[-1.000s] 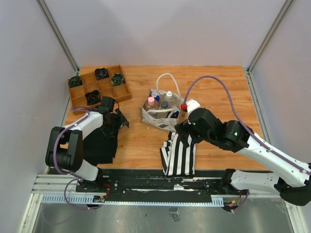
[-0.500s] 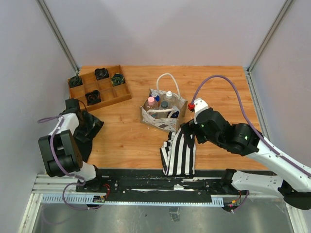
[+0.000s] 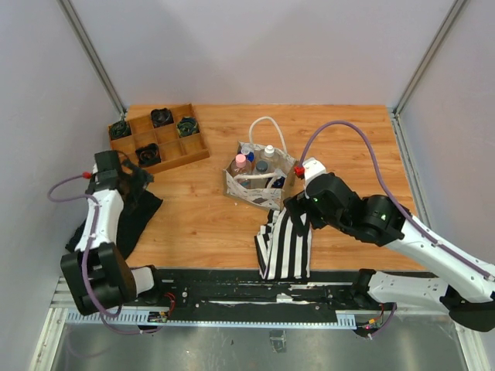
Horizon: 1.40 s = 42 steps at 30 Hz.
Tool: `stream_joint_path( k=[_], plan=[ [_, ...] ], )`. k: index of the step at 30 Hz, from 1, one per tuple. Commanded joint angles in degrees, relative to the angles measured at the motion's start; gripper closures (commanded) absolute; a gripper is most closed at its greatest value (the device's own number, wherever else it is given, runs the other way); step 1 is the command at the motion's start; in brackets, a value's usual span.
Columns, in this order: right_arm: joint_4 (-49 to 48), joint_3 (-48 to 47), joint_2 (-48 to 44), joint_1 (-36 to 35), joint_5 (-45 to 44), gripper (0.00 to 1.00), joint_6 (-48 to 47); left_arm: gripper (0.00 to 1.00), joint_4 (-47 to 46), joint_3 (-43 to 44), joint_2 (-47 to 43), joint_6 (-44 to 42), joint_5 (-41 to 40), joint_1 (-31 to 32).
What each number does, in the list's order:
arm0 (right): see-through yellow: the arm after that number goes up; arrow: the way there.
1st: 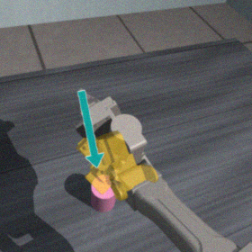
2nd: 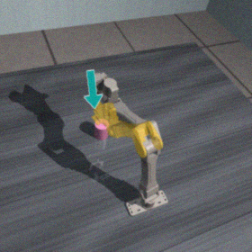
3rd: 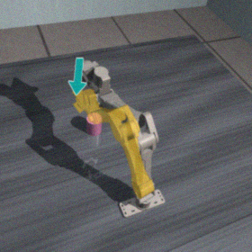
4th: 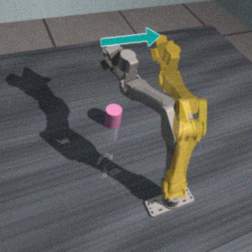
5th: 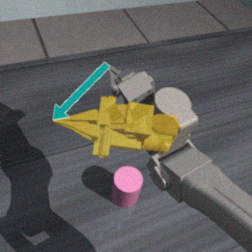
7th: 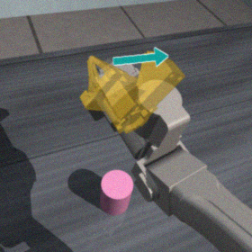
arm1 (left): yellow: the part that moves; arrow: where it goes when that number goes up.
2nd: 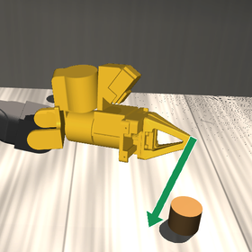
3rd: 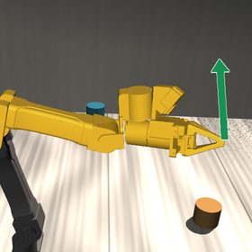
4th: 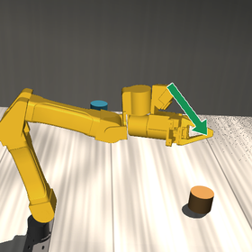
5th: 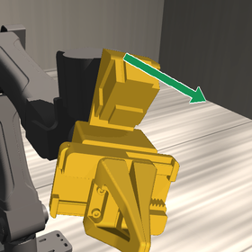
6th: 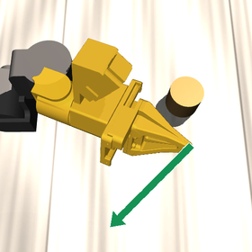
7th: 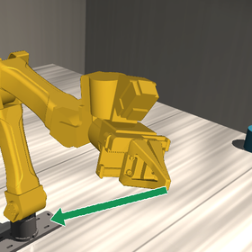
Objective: Take the personal care products out of the canvas bag
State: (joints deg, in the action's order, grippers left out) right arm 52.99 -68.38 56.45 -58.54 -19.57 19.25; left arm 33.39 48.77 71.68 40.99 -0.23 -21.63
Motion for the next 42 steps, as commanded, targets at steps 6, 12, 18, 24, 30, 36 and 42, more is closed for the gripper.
stream_joint_path(
  k=[6, 12, 18, 24, 30, 36, 42],
  plan=[
    [0.2, -1.5, 2.7, -0.8, 0.1, 0.01, -1.6, 0.01, -7.0, 8.5, 9.6, 5.6, 1.4, 17.3],
    [1.2, -1.8, 0.8, -0.8, -1.1, 0.01, -1.1, 0.00, -8.0, 16.8, 22.6, 5.8, 0.8, 19.4],
    [1.8, -0.5, -0.4, -0.8, -2.4, 0.01, 0.1, 0.00, -7.0, 26.3, 33.7, 5.6, 2.1, 21.0],
    [3.3, 0.9, 0.0, -0.7, -3.0, 0.01, 1.5, 0.00, -6.1, 36.6, 41.7, 7.6, 2.8, 26.0],
    [5.4, 1.3, -2.5, -0.7, -4.3, 0.01, 2.7, 0.00, -2.9, 46.3, 50.8, 9.1, 1.4, 29.2],
    [8.3, 1.6, -5.4, -0.7, -5.6, 0.01, 4.6, 0.00, -0.4, 53.0, 57.0, 10.3, -2.6, 29.1],
    [10.6, 2.3, -7.8, -0.7, -7.6, 0.02, 6.3, 0.00, 1.2, 55.4, 57.3, 12.6, -7.6, 25.4]
  ],
)
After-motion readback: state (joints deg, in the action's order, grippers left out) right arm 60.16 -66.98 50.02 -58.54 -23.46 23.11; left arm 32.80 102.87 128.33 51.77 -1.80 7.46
